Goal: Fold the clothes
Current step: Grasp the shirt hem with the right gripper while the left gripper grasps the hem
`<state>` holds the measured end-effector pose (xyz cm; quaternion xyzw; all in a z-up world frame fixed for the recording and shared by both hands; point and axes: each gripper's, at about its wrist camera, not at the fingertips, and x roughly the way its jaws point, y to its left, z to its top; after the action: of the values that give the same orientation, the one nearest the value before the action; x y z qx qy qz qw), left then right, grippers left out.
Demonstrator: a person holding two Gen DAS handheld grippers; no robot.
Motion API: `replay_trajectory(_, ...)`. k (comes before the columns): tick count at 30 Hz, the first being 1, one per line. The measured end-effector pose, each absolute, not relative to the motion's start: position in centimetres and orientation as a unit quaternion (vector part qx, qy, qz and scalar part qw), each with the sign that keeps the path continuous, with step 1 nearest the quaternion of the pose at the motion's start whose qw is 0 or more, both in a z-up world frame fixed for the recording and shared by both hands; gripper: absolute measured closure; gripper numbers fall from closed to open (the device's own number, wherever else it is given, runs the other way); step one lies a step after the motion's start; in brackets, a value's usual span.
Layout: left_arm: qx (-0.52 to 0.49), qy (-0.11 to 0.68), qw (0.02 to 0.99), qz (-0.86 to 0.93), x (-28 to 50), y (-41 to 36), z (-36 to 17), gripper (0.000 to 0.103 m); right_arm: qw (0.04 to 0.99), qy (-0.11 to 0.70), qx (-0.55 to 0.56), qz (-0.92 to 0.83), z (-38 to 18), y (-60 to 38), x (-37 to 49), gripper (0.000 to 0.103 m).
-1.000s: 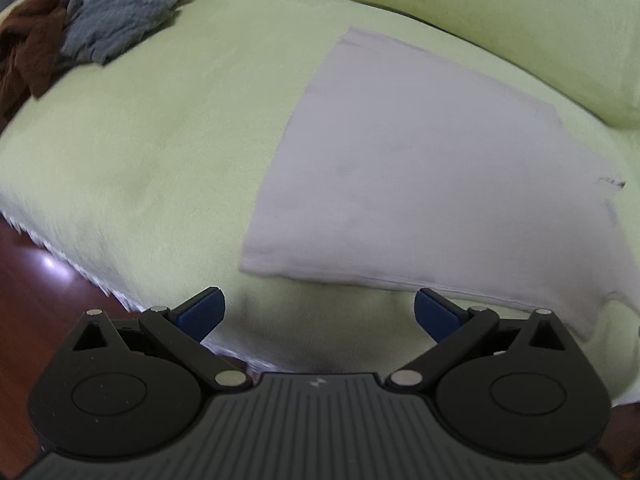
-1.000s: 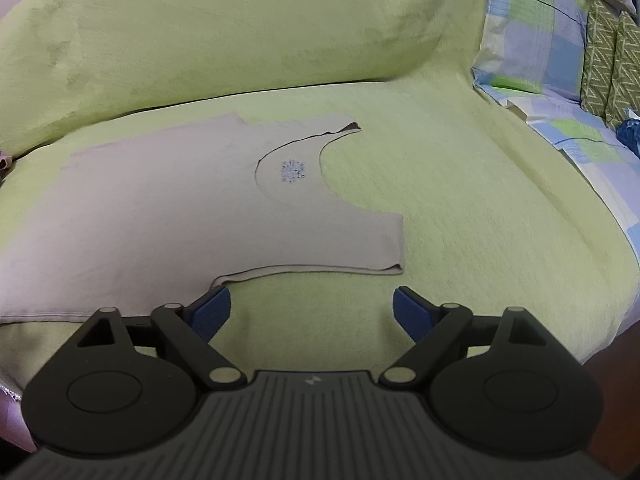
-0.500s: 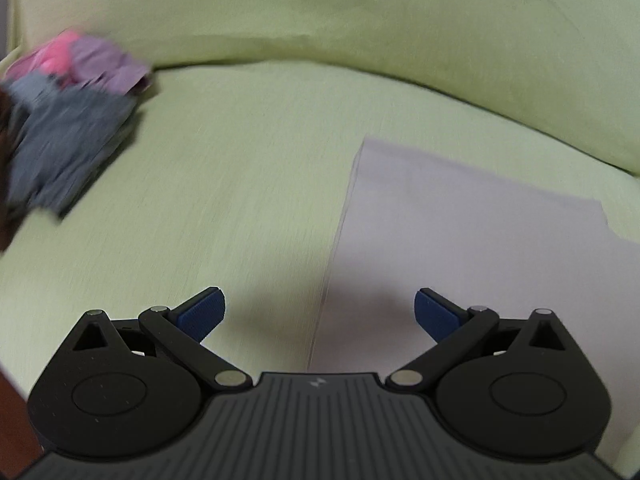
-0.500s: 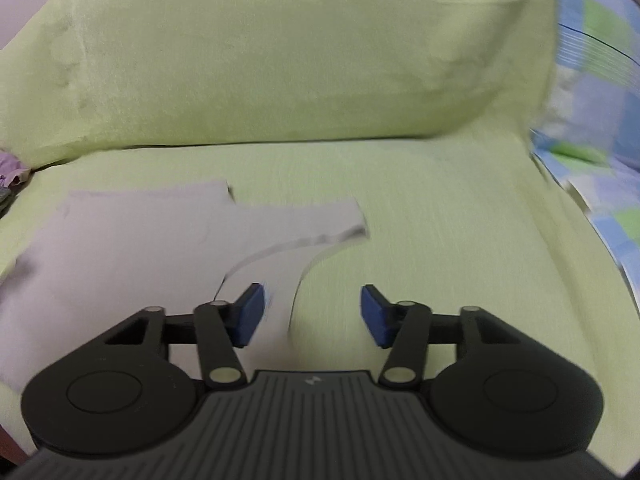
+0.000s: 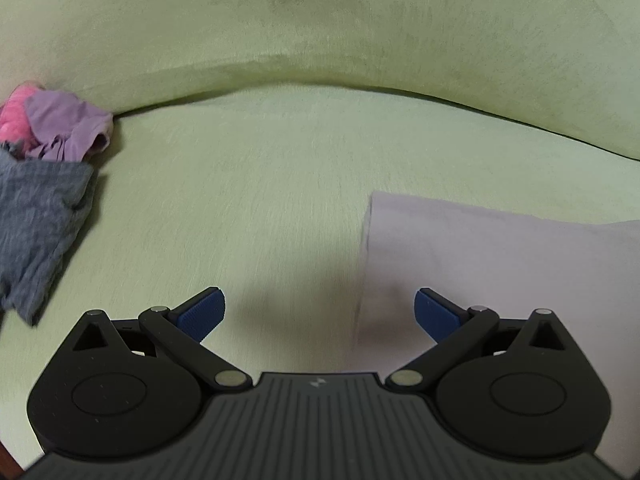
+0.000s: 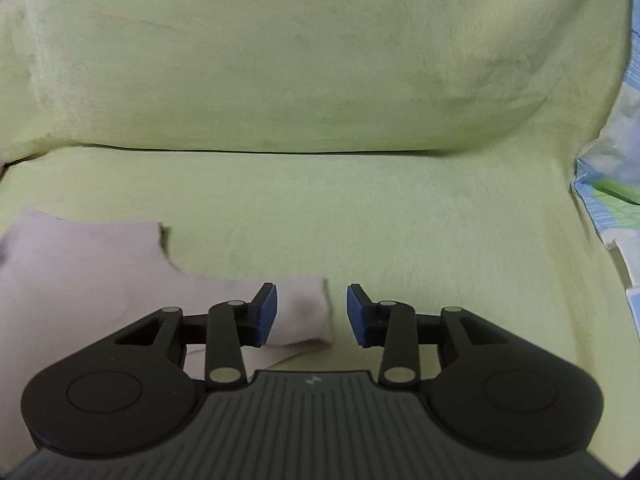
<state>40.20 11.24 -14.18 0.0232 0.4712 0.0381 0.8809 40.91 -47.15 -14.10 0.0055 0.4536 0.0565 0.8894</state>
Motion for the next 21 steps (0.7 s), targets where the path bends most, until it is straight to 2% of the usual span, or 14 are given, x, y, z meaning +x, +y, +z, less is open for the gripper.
replay_trajectory(12, 0.042, 0.474, 0.88, 0.007, 43.9, 11.6, -15.2, 0.0, 0.867, 0.491, 0.02, 0.082, -18.6, -48.1, 43.4, 0.067)
replay_trajectory(14, 0.038, 0.474, 0.88, 0.004, 44.6, 12.1, -15.5, 0.0, 0.869, 0.485, 0.019, 0.096, -18.8, -47.8, 43.5, 0.07)
replay_trajectory(16, 0.036, 0.472, 0.881, 0.004, 45.3, 12.4, -15.9, 0.0, 0.869, 0.482, 0.023, 0.111, -18.9, -47.6, 43.6, 0.088)
replay_trajectory(21, 0.008, 0.473, 0.881, -0.013, 46.7, 12.8, -16.4, 0.0, 0.869, 0.481, 0.032, 0.116, -19.1, -47.7, 43.6, 0.087)
